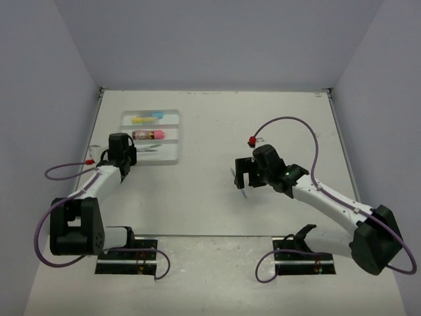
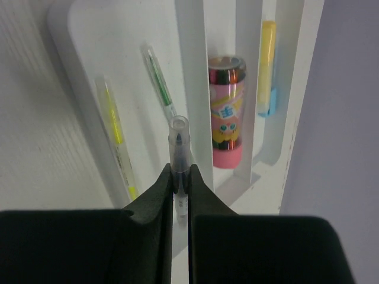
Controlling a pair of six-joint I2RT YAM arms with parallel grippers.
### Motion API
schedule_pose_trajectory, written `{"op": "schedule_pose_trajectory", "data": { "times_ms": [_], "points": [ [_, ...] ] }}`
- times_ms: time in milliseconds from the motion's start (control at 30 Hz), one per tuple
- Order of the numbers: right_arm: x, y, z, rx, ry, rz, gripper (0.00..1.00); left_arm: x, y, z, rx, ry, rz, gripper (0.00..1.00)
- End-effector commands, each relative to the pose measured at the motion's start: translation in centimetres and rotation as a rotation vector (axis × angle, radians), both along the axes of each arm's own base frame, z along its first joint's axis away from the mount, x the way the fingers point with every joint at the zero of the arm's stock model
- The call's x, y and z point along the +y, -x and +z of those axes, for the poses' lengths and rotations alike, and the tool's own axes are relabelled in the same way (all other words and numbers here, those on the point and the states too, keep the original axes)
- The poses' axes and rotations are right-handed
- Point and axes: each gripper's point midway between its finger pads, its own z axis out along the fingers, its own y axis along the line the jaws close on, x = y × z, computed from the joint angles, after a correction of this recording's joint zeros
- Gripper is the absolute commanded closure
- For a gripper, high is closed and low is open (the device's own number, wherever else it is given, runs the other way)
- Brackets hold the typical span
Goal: Sort the stationery into containers
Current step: Place the pen in the storage box, then pick up the pen from the center of the board.
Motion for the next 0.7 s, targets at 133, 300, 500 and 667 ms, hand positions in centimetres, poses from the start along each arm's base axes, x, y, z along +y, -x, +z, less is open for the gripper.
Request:
{"op": "schedule_pose_trajectory", "data": {
  "times_ms": [133, 300, 500, 667],
  "points": [
    [0.2, 0.9, -4.3, 0.184, 0.181, 0.093, 0.05, 2.4, -1.3, -2.4, 0.019, 0.052, 0.059, 0.68],
    [0.3, -0.2, -6.2, 0.236, 0.292, 0.103, 0.14, 1.3, -2.1, -1.4, -0.044, 0.064, -0.021, 0.32],
    [0.8, -1.1, -7.9, 0.295, 0.37, 0.12, 0.36, -0.1, -2.0, 3.5, -0.165, 0.041, -0.132, 0.06],
    [0.7, -0.6, -9.6, 0.351, 0.404, 0.137, 0.65, -2.0, 0.1, 9.0, -0.254, -0.05, -0.32, 0.0]
  ]
}}
